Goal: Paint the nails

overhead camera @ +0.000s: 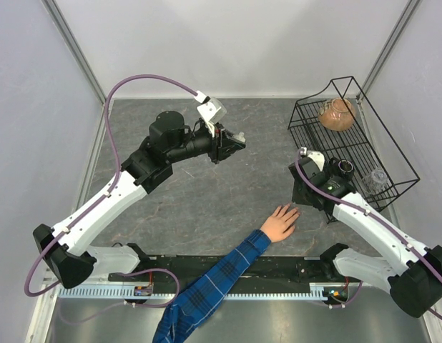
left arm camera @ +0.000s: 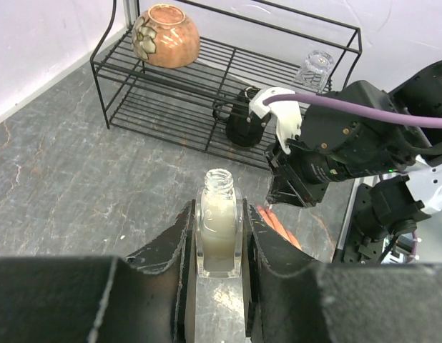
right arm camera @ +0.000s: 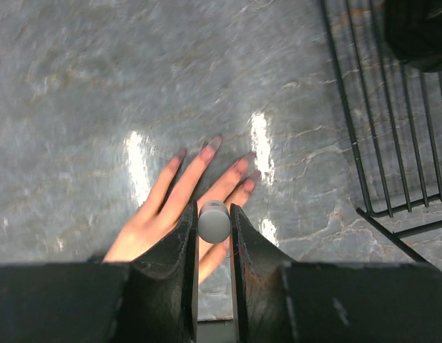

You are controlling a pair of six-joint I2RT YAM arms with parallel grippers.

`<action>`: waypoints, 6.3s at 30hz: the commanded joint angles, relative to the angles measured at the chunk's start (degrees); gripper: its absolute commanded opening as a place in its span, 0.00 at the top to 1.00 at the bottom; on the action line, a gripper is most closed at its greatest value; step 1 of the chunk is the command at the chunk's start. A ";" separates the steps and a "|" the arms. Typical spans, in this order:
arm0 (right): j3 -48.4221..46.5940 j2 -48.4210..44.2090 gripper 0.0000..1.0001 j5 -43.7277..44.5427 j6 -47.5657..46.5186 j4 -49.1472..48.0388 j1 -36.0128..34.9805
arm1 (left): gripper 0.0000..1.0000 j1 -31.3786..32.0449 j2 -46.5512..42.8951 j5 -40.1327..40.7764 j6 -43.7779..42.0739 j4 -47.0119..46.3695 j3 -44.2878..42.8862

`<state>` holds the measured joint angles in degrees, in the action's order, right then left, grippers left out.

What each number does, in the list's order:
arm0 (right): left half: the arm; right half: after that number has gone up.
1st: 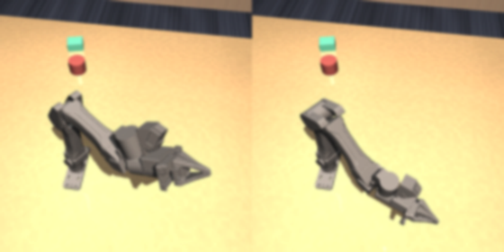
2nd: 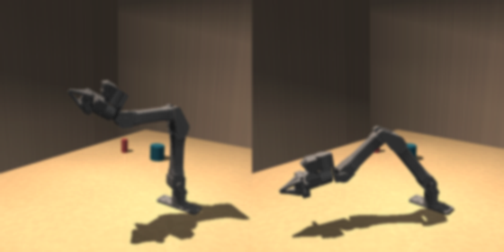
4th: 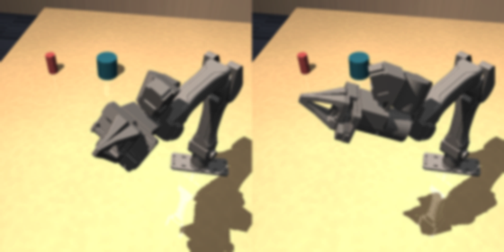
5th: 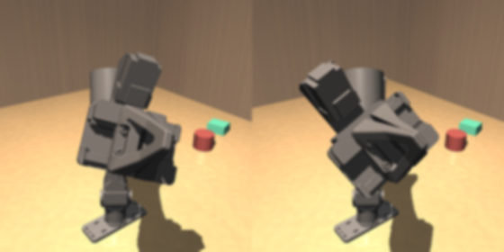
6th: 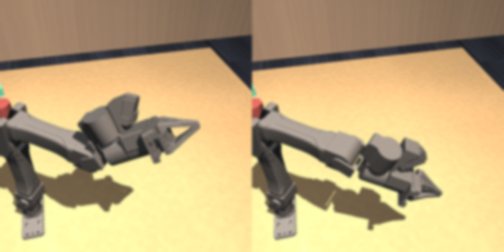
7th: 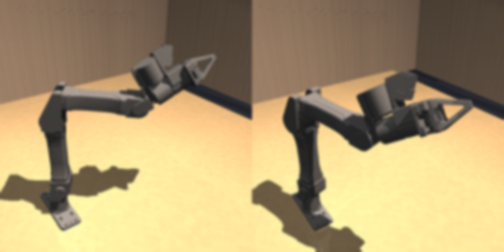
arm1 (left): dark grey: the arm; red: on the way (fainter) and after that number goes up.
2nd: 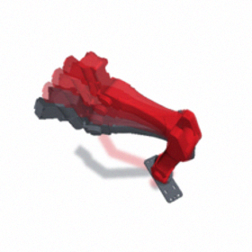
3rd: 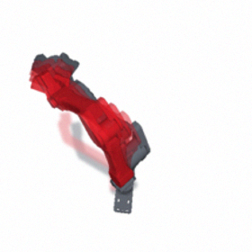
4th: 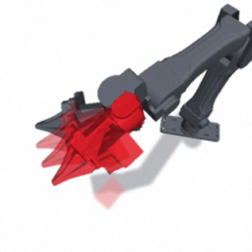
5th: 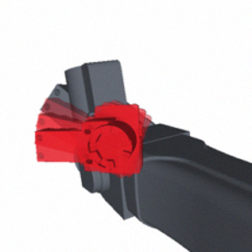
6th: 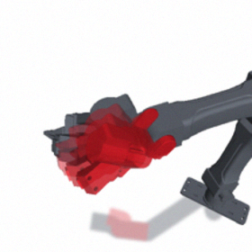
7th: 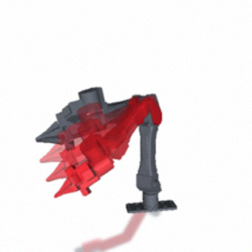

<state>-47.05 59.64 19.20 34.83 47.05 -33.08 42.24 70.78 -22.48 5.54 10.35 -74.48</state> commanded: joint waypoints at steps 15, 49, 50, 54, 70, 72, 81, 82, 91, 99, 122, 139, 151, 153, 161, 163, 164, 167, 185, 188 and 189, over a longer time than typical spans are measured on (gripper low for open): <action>1.26 7.42 1.00 -2.76 0.33 -9.87 4.51 | 0.98 0.04 4.98 1.03 -2.64 -3.76 -3.13; 3.72 11.82 1.00 -3.47 0.94 -13.65 5.92 | 0.98 -1.19 4.36 1.65 -3.96 -2.79 -2.51; 3.63 11.99 1.00 -3.38 0.94 -13.74 5.92 | 0.98 -1.19 4.36 1.65 -3.96 -2.79 -2.51; 3.37 12.69 1.00 -3.29 0.77 -13.74 6.19 | 0.98 -1.28 4.36 1.56 -4.05 -2.70 -2.60; 2.75 14.81 1.00 -4.08 -0.02 -14.26 6.63 | 0.98 -1.72 4.71 1.65 -4.22 -2.62 -2.78; 2.75 15.07 1.00 -4.61 -0.20 -14.70 6.63 | 0.98 -1.72 4.72 1.48 -4.22 -2.70 -2.87; 2.40 15.60 1.00 -5.66 -0.55 -14.97 6.80 | 0.98 -1.90 5.42 1.47 -4.31 -2.70 -3.22; 2.40 15.60 1.00 -5.58 -0.64 -14.79 6.80 | 0.98 -1.90 5.50 1.30 -4.31 -2.62 -3.30; 2.57 15.77 1.00 -5.05 -0.46 -14.35 7.50 | 0.98 -1.90 6.30 1.12 -4.13 -2.88 -3.66; 2.05 16.56 1.00 -5.40 -0.99 -15.23 8.82 | 0.98 -1.99 6.65 1.12 -4.40 -2.70 -4.36; 0.38 18.41 1.00 -6.28 -3.10 -16.37 10.05 | 0.98 -2.34 7.97 1.03 -4.49 -2.70 -5.59; -0.50 16.66 1.00 -4.97 -4.24 -13.83 10.58 | 0.98 -2.42 8.40 1.03 -4.40 -2.97 -5.85; 1.78 13.84 1.00 -11.73 -4.51 -13.73 10.58 | 0.98 -2.42 8.06 0.16 -3.08 -4.02 -4.89; 2.05 14.45 1.00 -12.96 -4.86 -14.70 10.49 | 0.98 -2.42 8.05 0.24 -2.90 -3.85 -4.98; 1.78 16.04 1.00 -11.39 -4.51 -14.09 10.58 | 0.98 -2.42 7.88 0.42 -3.34 -3.14 -5.33; 1.61 16.12 1.00 -10.59 -4.33 -13.13 10.49 | 0.98 -2.42 7.79 0.42 -3.34 -2.97 -5.33; 1.43 16.13 1.00 -10.24 -4.24 -12.60 10.49 | 0.98 -2.42 7.88 0.42 -3.34 -3.05 -5.33; 1.26 15.95 1.00 -9.27 -4.07 -11.80 10.49 | 0.98 -2.42 7.97 0.42 -3.26 -3.23 -5.24; 0.90 17.79 1.00 -10.33 -4.86 -13.03 10.49 | 0.98 -2.42 8.32 0.60 -3.70 -2.97 -5.42; 0.82 18.06 1.00 -9.80 -4.68 -13.03 10.49 | 0.98 -2.42 8.58 0.60 -3.70 -3.05 -5.42; 0.82 18.06 1.00 -9.36 -4.51 -13.29 10.58 | 0.98 -2.42 8.49 0.60 -3.70 -3.05 -5.50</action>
<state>-45.39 77.45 8.69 30.20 34.74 -22.70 40.18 79.15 -22.09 3.49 9.32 -77.84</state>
